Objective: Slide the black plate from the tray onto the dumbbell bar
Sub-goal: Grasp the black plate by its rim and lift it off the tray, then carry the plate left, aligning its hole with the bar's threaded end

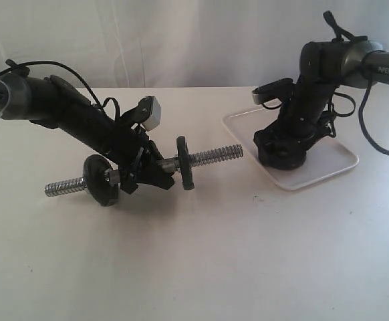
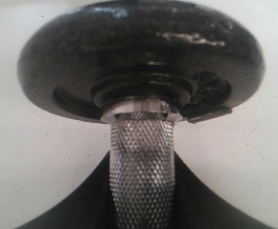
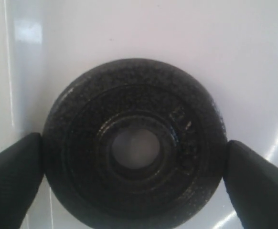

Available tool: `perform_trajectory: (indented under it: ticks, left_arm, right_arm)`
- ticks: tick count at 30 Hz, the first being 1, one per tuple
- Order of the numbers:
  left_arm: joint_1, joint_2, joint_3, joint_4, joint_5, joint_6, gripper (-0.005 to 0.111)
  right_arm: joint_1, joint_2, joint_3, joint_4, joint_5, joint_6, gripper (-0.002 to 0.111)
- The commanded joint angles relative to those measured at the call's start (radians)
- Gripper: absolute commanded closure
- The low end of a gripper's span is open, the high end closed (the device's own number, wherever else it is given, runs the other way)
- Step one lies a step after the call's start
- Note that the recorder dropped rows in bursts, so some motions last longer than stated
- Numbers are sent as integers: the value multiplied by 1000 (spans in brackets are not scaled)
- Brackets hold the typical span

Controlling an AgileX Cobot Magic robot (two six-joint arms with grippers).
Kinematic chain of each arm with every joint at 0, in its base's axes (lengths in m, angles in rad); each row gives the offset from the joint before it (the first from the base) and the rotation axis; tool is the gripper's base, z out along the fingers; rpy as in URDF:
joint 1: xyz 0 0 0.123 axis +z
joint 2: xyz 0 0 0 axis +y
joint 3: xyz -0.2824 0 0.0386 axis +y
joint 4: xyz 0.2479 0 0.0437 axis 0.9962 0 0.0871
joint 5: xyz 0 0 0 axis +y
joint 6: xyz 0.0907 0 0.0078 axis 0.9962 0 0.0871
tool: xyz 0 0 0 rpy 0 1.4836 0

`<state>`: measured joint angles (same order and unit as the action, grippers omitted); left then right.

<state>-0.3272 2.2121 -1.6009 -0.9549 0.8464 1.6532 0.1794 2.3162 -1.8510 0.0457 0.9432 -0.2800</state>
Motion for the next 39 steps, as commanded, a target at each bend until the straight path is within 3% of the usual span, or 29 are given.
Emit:
perform_trajectory:
  ticks: [1,12,19,39]
  left_arm:
    - [-3,-69,-17,-293,62,4,107]
    - [-3,-69,-17,-293,58,4,107]
    - [-3,-69,-17,-293,57,4,107]
    - [-3,-69,-17,-300,38,4,107]
  right_arm:
    - [-4,-52,-2,26,-18,-3,71]
    - [-86,-92,-2,238,-14,-32,71]
    - [-173,-92,-2,527,37,-178,73]
    - [-321,-90,2,932,278,-460,73]
